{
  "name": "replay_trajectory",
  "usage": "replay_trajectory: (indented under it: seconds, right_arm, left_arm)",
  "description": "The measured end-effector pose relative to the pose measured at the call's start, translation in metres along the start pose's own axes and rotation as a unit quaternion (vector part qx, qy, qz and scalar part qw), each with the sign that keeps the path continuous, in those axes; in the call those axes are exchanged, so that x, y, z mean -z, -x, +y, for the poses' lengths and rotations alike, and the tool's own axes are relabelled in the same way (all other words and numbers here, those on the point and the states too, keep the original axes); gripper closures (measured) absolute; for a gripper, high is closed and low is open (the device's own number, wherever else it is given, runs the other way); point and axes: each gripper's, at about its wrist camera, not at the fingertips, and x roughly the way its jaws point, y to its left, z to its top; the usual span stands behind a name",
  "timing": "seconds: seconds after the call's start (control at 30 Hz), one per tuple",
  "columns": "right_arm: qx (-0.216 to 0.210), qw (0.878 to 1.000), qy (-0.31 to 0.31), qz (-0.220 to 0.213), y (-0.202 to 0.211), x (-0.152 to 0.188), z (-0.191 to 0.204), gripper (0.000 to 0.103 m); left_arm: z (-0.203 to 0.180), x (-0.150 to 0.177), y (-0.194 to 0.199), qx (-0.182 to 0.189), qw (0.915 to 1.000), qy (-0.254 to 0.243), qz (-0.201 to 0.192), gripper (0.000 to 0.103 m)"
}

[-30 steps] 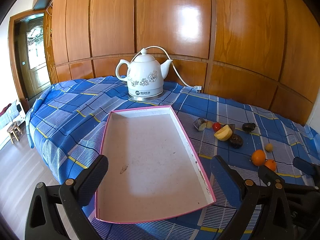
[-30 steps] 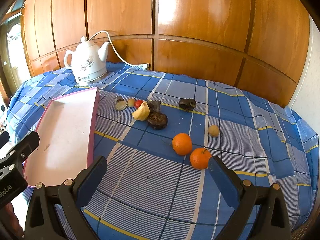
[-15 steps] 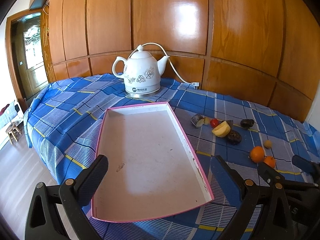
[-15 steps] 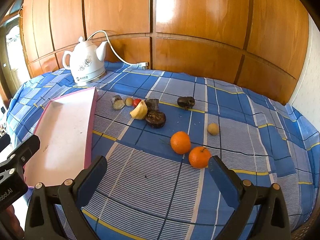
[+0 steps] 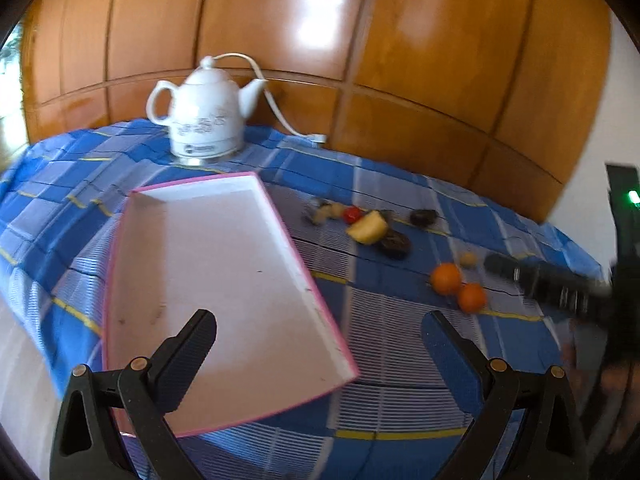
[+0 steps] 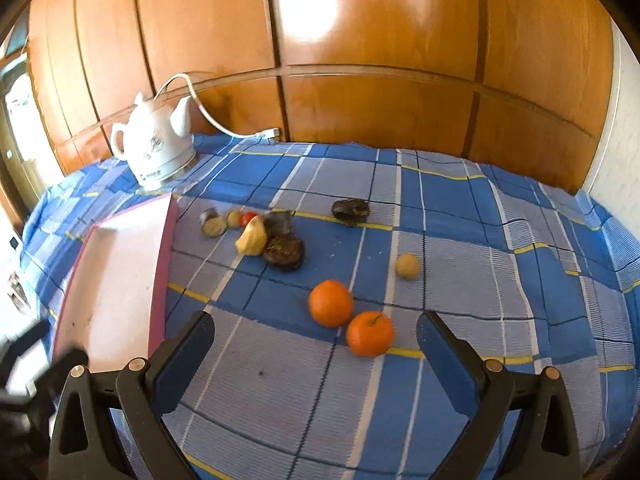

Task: Organize fruits
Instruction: 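Reach the left gripper to the dark cylindrical chunk and grasp it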

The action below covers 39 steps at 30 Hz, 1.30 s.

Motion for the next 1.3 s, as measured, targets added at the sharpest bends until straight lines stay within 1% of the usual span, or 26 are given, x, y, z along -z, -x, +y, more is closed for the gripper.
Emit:
replay_trajectory:
  seconds: [0.07, 0.13, 0.17, 0.23, 0.33, 0.43, 0.5, 0.53, 0.6, 0.7, 0.77, 0.8, 0.83, 0.9, 0.93, 0.97, 1.07, 1.13, 1.17, 1.2, 1.3]
  right_arm:
    - [0.011, 1.000, -0.009, -0.003, 0.000, -0.013, -0.019, 0.001]
    - [0.021, 1.000, -0.010, -0.002, -0.003, -0.026, -0.039, 0.001]
    - [0.028, 1.000, -0.009, 0.002, -0.006, -0.033, -0.049, 0.001]
    - [0.038, 0.999, 0.002, 0.008, -0.013, -0.041, -0.063, 0.001]
    - [0.050, 0.998, 0.011, 0.021, -0.027, -0.049, -0.083, 0.001]
    - [0.044, 0.998, -0.004, 0.036, -0.043, -0.049, -0.101, 0.002]
    - [0.037, 0.998, -0.023, 0.046, -0.051, -0.045, -0.111, 0.005]
    - [0.034, 0.997, -0.036, 0.059, -0.054, -0.044, -0.115, 0.006]
    - [0.013, 0.997, -0.053, 0.061, -0.054, -0.045, -0.119, 0.008]
    - [0.006, 0.997, -0.054, 0.054, -0.051, -0.048, -0.116, 0.008]
    - [-0.003, 0.997, -0.054, 0.054, -0.050, -0.048, -0.113, 0.008]
    - [-0.005, 0.997, -0.051, 0.052, -0.050, -0.048, -0.111, 0.008]
    - [-0.006, 0.997, -0.050, 0.051, -0.049, -0.049, -0.110, 0.008]
    - [-0.011, 0.997, -0.051, 0.052, -0.049, -0.049, -0.109, 0.008]
    - [-0.013, 0.997, -0.052, 0.053, -0.049, -0.049, -0.109, 0.008]
    - [-0.013, 0.997, -0.053, 0.054, -0.050, -0.050, -0.109, 0.008]
    - [-0.013, 0.997, -0.058, 0.056, -0.051, -0.050, -0.111, 0.008]
    - [-0.013, 0.996, -0.062, 0.059, -0.052, -0.050, -0.112, 0.008]
    - [-0.013, 0.996, -0.063, 0.059, -0.053, -0.050, -0.112, 0.008]
    - [-0.013, 0.996, -0.063, 0.060, -0.053, -0.050, -0.112, 0.008]
    - [-0.012, 0.996, -0.062, 0.060, -0.053, -0.051, -0.112, 0.008]
  left_arm:
    - [-0.004, -0.003, -0.003, -0.004, 0.9999, -0.012, 0.002, 0.000]
    - [-0.006, -0.005, -0.010, -0.014, 0.9995, -0.024, 0.016, 0.000]
    - [-0.005, -0.006, -0.012, -0.013, 0.9993, -0.027, 0.023, 0.000]
    - [-0.003, -0.011, -0.018, 0.002, 0.9989, -0.029, 0.036, 0.000]
    - [-0.004, -0.022, -0.026, 0.009, 0.9988, -0.034, 0.035, 0.000]
    - [-0.005, -0.035, -0.032, 0.011, 0.9985, -0.044, 0.030, 0.000]
    - [-0.006, -0.044, -0.040, 0.002, 0.9978, -0.057, 0.033, 0.000]
    - [-0.006, -0.049, -0.044, -0.002, 0.9975, -0.063, 0.033, 0.000]
    - [-0.007, -0.060, -0.054, -0.006, 0.9962, -0.075, 0.044, 0.000]
    - [-0.011, -0.076, -0.073, -0.038, 0.9906, -0.119, 0.057, 0.000]
    - [-0.013, -0.086, -0.085, -0.042, 0.9870, -0.141, 0.064, 0.005]
    - [-0.014, -0.092, -0.093, -0.041, 0.9854, -0.149, 0.070, 0.012]
    - [-0.014, -0.096, -0.101, -0.039, 0.9839, -0.157, 0.076, 0.015]
    - [-0.016, -0.105, -0.120, -0.031, 0.9794, -0.176, 0.093, 0.016]
    - [-0.017, -0.108, -0.130, -0.025, 0.9771, -0.185, 0.102, 0.018]
    - [-0.018, -0.110, -0.137, -0.025, 0.9752, -0.192, 0.107, 0.019]
    - [-0.022, -0.115, -0.164, -0.017, 0.9682, -0.213, 0.130, 0.027]
    - [-0.024, -0.116, -0.182, -0.017, 0.9631, -0.225, 0.147, 0.034]
    - [-0.024, -0.116, -0.189, -0.017, 0.9612, -0.229, 0.153, 0.036]
    - [-0.023, -0.116, -0.197, -0.018, 0.9599, -0.230, 0.159, 0.040]
    - [-0.022, -0.115, -0.212, -0.018, 0.9571, -0.234, 0.170, 0.043]
